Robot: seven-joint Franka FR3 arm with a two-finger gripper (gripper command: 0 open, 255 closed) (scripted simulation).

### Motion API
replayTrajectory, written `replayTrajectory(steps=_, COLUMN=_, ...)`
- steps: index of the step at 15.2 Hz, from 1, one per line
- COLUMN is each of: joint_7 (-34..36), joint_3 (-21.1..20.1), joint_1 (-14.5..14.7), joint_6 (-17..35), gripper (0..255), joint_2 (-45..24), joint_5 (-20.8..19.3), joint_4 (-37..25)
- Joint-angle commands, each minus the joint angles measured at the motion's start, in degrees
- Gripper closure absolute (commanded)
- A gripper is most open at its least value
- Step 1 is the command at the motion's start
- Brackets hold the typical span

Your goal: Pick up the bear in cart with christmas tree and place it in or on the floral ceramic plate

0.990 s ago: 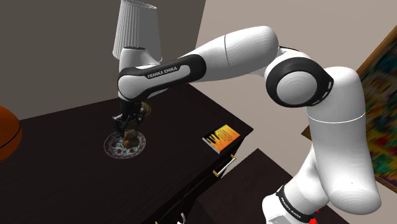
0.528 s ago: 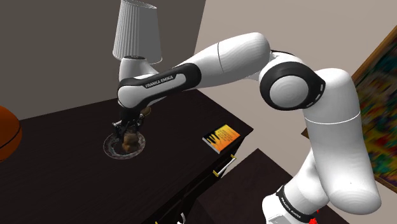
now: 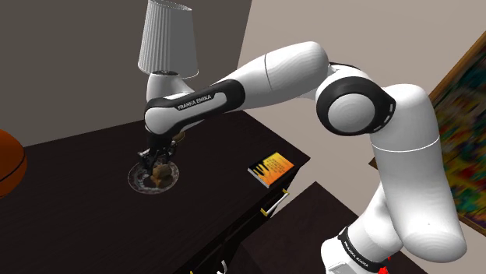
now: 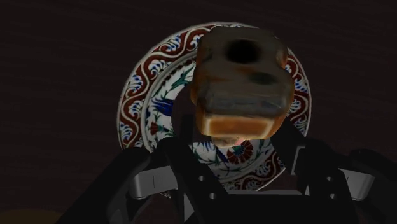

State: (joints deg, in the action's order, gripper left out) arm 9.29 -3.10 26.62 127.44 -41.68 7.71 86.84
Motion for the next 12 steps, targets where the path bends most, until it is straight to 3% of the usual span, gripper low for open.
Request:
replayTrajectory(steps=1, joint_7=0.02, joint_3=0.01, joint_1=0.02, joint_6=-0.02, gripper=0, joint_2=-0.13, joint_5=-0.01, joint_4=0.14)
replayTrajectory(steps=6, joint_7=-0.01, joint_3=0.01, joint_1=-0.01, joint_6=-0.03, gripper=0, joint_2=-0.15, joint_5=-0.01, joint_4=0.12)
replayTrajectory(steps=10, joint_7=0.09, joint_3=0.18, joint_1=-0.54, joint_6=-5.07, gripper=0, joint_2=3.78, joint_5=-0.17, joint_4=-0.94)
replayTrajectory(steps=12, joint_7=0.09, joint_3=0.18, joint_1=-0.54, joint_6=-5.07, gripper=0, joint_2=3.79, joint_5=-0.17, joint_4=-0.93)
